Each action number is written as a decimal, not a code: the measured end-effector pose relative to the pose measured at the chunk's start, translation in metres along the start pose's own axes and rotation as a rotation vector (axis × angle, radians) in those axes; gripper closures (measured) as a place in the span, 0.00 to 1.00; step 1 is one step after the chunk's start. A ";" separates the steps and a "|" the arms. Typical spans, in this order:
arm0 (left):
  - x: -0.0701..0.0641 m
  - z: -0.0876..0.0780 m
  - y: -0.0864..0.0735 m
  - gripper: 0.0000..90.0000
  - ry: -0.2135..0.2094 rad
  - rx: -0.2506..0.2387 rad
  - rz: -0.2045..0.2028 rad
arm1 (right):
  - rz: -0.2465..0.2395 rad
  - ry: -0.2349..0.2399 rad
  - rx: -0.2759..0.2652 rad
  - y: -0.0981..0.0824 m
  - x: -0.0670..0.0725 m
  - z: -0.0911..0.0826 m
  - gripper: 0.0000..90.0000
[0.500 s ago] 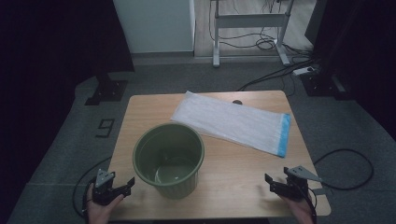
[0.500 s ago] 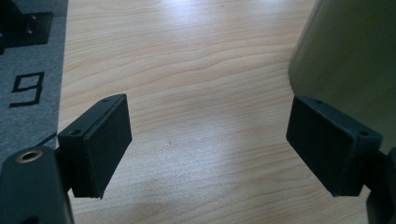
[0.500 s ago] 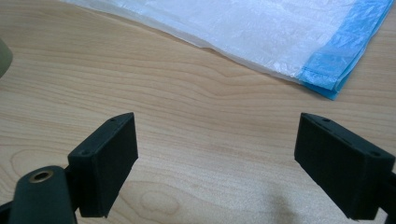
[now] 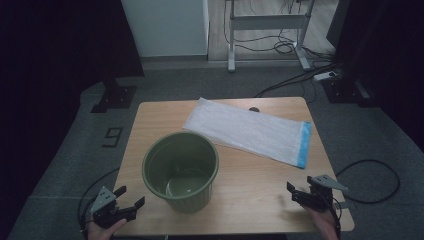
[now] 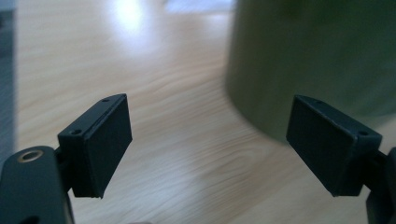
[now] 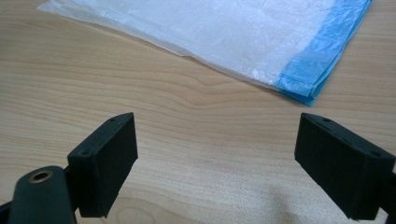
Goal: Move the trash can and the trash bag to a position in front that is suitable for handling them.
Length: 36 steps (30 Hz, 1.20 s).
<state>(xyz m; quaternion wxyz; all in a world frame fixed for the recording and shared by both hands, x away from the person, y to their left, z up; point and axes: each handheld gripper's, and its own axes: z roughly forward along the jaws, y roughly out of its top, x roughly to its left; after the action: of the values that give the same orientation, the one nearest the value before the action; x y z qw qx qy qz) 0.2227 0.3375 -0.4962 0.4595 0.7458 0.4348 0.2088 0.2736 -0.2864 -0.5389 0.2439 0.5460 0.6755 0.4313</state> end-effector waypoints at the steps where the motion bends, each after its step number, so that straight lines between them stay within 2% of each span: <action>1: -0.005 -0.001 0.003 0.15 -0.055 -0.021 0.036 | -0.002 0.001 0.000 0.000 0.000 0.000 0.14; 2: -0.005 -0.001 0.003 0.16 -0.055 -0.021 0.036 | -0.002 0.001 0.000 0.000 0.000 0.000 0.14; 3: -0.012 0.001 0.007 0.16 -0.111 -0.029 0.084 | -0.004 0.001 0.000 0.000 0.000 0.000 0.14; 4: -0.012 0.001 0.007 0.16 -0.111 -0.029 0.084 | -0.004 0.001 0.000 0.000 0.000 0.000 0.14; 5: -0.020 0.005 0.010 0.16 -0.168 -0.034 0.127 | -0.006 -0.002 0.000 0.000 0.000 0.000 0.14; 6: -0.020 0.005 0.010 0.16 -0.168 -0.034 0.127 | -0.006 -0.002 0.000 0.000 0.000 0.000 0.14; 7: -0.028 0.010 0.014 0.16 -0.222 -0.041 0.158 | -0.005 -0.002 -0.002 -0.001 -0.001 -0.001 0.15; 10: -0.038 0.021 0.020 0.16 -0.268 -0.044 0.194 | 0.000 -0.004 -0.003 -0.002 -0.001 -0.002 0.15; 12: -0.041 0.024 0.022 0.16 -0.282 -0.043 0.205 | -0.001 -0.003 -0.003 -0.002 -0.001 -0.001 0.15; 14: -0.046 0.033 0.027 0.16 -0.269 -0.031 0.239 | -0.017 -0.001 -0.001 -0.001 -0.001 -0.001 0.15; 21: -0.052 0.051 0.034 0.16 -0.314 -0.029 0.248 | -0.043 0.030 -0.008 -0.005 -0.003 -0.007 0.15; 27: -0.063 0.071 0.044 0.16 -0.346 -0.029 0.251 | -0.055 0.026 -0.012 -0.007 -0.002 -0.009 0.15; 34: -0.076 0.091 0.052 0.16 -0.332 -0.024 0.243 | -0.046 0.021 -0.018 -0.007 -0.004 -0.010 0.15; 36: -0.080 0.098 0.055 0.16 -0.327 -0.028 0.223 | -0.045 0.019 -0.017 -0.007 -0.004 -0.011 0.15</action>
<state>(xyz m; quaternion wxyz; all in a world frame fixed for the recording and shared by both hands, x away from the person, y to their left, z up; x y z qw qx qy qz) 0.2750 0.2098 -0.4899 0.5084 0.8068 0.2661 0.1406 0.2623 -0.2940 -0.5399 0.2518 0.5243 0.6863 0.4367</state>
